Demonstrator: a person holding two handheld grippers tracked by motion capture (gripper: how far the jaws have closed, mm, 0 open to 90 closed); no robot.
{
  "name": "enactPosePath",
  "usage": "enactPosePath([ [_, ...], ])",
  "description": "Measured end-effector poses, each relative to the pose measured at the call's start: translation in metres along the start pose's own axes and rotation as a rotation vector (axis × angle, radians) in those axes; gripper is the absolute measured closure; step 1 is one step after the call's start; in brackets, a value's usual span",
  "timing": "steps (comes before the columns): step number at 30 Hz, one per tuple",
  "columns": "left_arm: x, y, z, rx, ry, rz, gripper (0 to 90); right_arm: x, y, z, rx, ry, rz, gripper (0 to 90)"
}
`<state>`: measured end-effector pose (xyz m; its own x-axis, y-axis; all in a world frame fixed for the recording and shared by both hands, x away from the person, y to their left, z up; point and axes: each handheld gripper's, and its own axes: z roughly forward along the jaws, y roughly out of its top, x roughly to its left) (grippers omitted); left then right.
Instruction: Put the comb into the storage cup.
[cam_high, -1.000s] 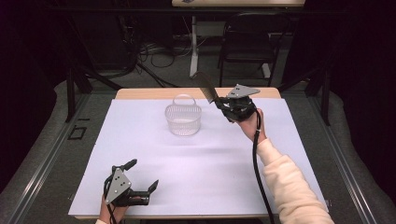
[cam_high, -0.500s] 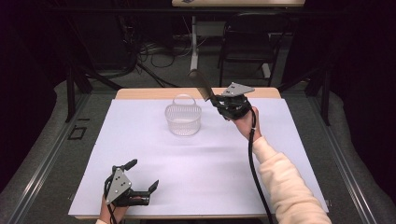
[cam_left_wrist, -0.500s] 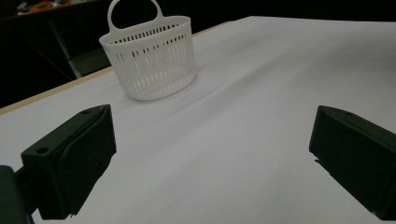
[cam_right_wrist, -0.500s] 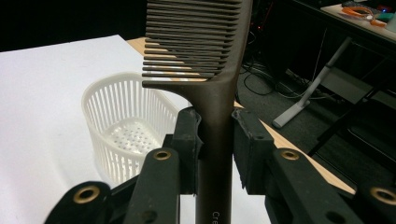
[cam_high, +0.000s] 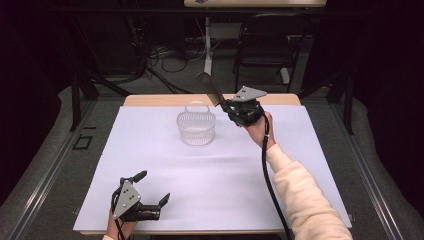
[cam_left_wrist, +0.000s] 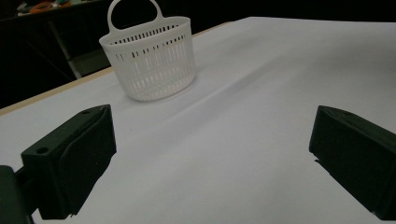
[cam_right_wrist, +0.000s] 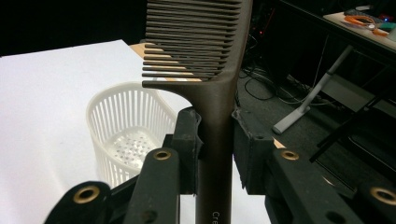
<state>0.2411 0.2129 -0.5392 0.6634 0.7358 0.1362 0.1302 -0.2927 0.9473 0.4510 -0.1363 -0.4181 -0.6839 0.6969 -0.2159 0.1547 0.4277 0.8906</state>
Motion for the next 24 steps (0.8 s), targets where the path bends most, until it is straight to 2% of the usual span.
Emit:
enactPosePath([
  [24, 0.0, 0.0, 0.0, -0.008, 0.001, -0.011, 0.9, 0.007, 0.008, 0.011, -0.018, 0.018, -0.024, 72.3],
])
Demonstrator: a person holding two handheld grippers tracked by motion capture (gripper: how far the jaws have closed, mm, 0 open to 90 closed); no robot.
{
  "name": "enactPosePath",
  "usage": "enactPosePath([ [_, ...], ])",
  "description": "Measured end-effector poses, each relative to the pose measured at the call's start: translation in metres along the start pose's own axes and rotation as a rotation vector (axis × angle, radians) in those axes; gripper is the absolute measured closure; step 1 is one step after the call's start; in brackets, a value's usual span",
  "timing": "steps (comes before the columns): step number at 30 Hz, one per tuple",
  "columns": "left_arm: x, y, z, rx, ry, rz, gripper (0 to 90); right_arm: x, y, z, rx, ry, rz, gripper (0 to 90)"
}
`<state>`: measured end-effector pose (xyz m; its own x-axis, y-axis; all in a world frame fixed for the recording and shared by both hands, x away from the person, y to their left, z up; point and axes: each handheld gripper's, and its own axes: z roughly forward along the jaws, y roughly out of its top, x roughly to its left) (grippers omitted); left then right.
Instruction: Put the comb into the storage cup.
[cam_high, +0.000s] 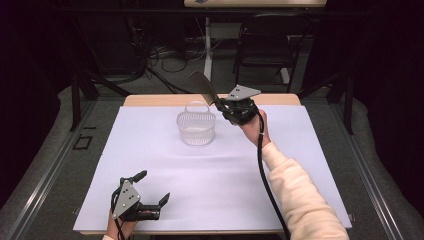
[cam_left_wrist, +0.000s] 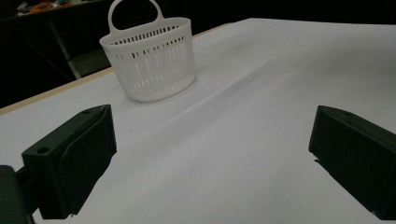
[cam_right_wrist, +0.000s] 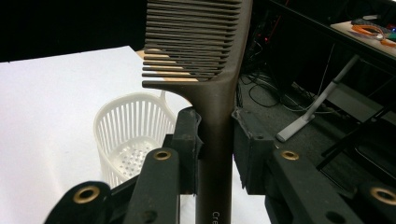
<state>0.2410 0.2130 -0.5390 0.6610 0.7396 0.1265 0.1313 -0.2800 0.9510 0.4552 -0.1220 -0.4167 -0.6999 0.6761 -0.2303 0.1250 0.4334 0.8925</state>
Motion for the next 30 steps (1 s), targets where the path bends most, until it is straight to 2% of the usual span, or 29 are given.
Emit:
enactPosePath([
  [14, 0.0, 0.001, -0.001, -0.001, -0.001, 0.003, 0.8, 0.003, 0.008, 0.006, -0.01, 0.005, -0.013, 72.4],
  [20, 0.0, 0.001, -0.001, 0.0, -0.004, 0.005, 0.7, 0.005, 0.011, 0.009, -0.008, 0.012, -0.033, 72.3],
  [23, 0.0, 0.001, -0.001, 0.0, -0.004, 0.004, 0.5, 0.007, 0.012, 0.012, -0.008, 0.018, -0.06, 72.3],
  [30, 0.0, 0.001, -0.001, 0.004, -0.003, 0.001, 0.3, 0.009, 0.017, 0.017, -0.02, 0.028, -0.069, 72.4],
])
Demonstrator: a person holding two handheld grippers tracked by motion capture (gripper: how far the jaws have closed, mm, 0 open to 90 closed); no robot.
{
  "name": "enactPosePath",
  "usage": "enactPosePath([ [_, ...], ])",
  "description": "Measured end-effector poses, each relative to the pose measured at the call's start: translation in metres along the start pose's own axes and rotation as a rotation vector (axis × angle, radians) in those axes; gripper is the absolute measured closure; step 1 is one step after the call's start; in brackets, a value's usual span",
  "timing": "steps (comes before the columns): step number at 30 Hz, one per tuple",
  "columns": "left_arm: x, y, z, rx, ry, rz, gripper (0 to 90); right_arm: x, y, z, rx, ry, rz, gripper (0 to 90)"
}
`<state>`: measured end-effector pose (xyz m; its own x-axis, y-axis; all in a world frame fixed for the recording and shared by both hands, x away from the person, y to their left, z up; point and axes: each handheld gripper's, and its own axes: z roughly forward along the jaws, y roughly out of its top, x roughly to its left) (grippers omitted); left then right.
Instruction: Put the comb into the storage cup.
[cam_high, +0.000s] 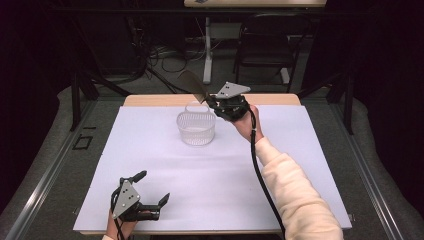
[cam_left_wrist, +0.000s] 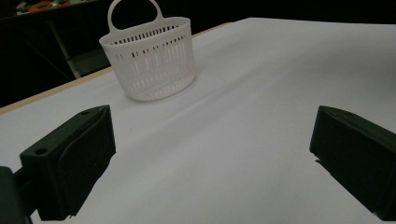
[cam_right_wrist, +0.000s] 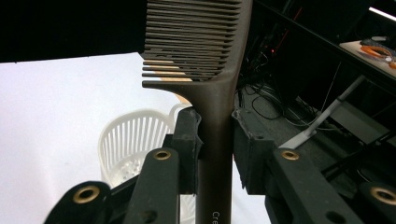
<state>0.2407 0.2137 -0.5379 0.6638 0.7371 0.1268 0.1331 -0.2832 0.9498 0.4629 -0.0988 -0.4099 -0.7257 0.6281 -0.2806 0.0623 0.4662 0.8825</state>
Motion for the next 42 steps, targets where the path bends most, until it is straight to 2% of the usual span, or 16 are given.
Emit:
enactPosePath([
  [19, 0.0, 0.0, 0.0, 0.002, -0.002, 0.003, 0.3, 0.006, 0.005, 0.009, -0.058, 0.018, -0.014, 72.3],
  [33, 0.0, 0.0, 0.0, 0.0, -0.004, 0.002, 0.3, 0.01, 0.003, 0.02, -0.067, 0.025, -0.014, 72.3],
  [42, 0.0, 0.0, 0.0, 0.0, -0.004, 0.002, 0.3, 0.01, 0.003, 0.024, -0.075, 0.012, -0.011, 72.3],
])
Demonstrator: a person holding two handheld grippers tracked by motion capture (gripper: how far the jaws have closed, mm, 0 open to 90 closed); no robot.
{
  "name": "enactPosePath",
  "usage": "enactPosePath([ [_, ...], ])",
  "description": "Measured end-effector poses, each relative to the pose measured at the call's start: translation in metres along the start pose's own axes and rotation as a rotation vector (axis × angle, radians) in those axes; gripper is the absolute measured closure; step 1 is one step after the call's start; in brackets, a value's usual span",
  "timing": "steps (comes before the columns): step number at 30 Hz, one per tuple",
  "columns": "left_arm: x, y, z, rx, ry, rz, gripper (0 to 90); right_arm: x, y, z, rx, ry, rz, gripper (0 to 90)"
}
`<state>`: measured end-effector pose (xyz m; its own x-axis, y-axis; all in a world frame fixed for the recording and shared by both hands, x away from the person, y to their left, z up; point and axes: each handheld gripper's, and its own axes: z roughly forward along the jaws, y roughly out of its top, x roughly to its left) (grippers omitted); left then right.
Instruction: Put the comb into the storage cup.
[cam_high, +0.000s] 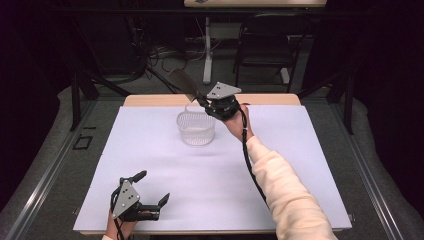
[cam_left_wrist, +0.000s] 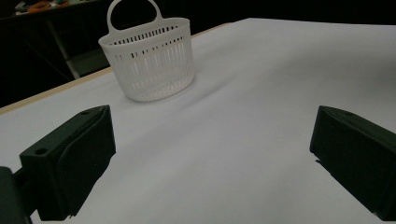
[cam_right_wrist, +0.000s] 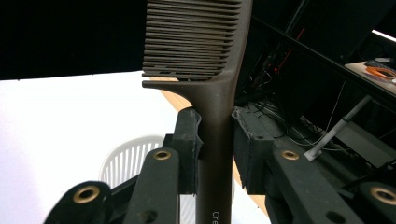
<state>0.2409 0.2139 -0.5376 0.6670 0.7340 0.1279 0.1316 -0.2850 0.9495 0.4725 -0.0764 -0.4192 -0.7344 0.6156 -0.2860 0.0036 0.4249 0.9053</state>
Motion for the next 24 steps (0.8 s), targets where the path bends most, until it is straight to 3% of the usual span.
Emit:
enactPosePath([
  [24, -0.0004, 0.0001, 0.0006, 0.004, -0.005, 0.002, 0.4, 0.0073, 0.0023, 0.009, -0.026, 0.002, -0.007, 72.3],
])
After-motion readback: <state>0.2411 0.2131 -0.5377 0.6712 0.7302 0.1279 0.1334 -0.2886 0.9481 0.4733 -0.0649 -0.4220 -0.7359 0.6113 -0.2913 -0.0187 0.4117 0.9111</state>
